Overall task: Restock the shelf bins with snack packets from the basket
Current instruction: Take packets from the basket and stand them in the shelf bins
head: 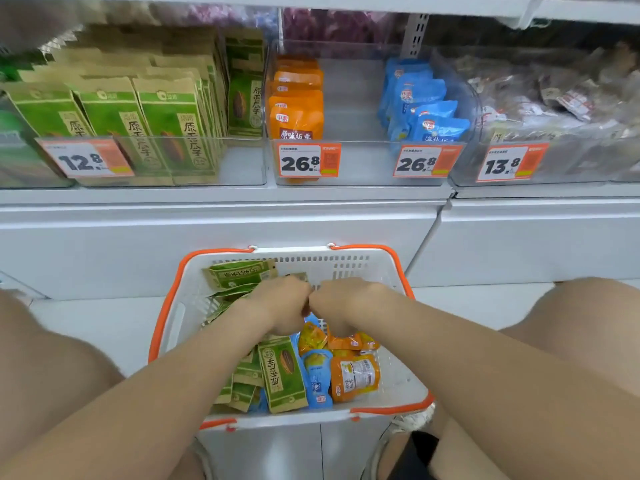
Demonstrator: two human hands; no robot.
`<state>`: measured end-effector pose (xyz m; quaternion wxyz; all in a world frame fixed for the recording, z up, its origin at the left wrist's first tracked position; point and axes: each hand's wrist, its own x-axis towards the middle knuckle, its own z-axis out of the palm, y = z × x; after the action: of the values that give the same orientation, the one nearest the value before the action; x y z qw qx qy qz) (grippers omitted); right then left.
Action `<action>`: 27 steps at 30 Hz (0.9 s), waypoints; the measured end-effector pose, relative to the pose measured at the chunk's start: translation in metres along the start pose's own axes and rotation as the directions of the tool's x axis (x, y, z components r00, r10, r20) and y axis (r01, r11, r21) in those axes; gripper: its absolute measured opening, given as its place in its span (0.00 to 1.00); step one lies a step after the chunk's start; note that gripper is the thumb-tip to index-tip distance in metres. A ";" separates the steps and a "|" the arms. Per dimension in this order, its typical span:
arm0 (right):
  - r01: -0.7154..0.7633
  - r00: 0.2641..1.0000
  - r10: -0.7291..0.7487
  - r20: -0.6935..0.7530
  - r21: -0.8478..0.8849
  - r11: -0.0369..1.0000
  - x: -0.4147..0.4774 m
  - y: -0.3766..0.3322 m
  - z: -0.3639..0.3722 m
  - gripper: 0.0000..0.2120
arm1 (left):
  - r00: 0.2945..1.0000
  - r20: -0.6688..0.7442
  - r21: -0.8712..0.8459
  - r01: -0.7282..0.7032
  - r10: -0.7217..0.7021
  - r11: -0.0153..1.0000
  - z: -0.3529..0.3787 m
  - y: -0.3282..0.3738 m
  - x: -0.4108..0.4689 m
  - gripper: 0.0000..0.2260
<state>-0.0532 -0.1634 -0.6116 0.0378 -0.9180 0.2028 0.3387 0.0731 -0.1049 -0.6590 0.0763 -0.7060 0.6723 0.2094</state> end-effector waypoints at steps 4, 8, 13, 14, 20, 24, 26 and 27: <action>0.020 0.997 -0.020 0.069 0.007 1.000 0.004 -0.017 0.010 0.13 | 0.975 0.221 0.026 -0.016 0.010 1.000 0.044 -0.011 0.001 0.13; -0.023 0.991 0.023 0.129 -0.001 1.000 0.007 -0.017 0.013 0.12 | 0.966 0.256 0.130 -0.071 0.035 0.989 0.078 -0.027 0.001 0.20; -0.043 0.989 0.042 0.145 0.001 0.999 0.011 -0.011 0.010 0.03 | 0.911 0.400 0.384 -0.268 0.102 0.884 0.111 -0.025 -0.010 0.42; -0.042 0.990 0.041 0.132 0.006 0.999 0.012 -0.011 0.009 0.02 | 0.900 0.421 0.409 -0.295 0.108 0.864 0.117 -0.024 -0.009 0.42; -0.033 0.994 0.026 0.104 0.061 0.998 0.016 -0.004 0.005 0.12 | 0.903 0.350 0.449 -0.396 0.250 0.801 0.130 -0.021 -0.004 0.28; -0.068 0.991 0.059 0.123 0.071 0.995 0.015 0.005 0.001 0.05 | 0.964 0.149 0.111 -0.239 0.222 0.965 0.108 -0.021 -0.002 0.32; -0.106 0.991 0.096 0.092 0.109 0.988 0.013 0.012 -0.005 0.03 | 0.994 -0.003 -0.173 -0.105 0.106 0.979 0.098 -0.021 -0.001 0.31; -0.130 0.991 0.122 0.060 0.144 0.981 0.012 0.018 -0.007 0.03 | 0.998 -0.059 -0.350 -0.054 0.036 0.935 0.092 -0.020 -0.002 0.31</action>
<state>-0.0474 -0.1854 -0.6126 0.0894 -0.8892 0.2839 0.3474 0.0747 -0.0656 -0.7441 -0.0731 -0.6979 0.6417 0.3095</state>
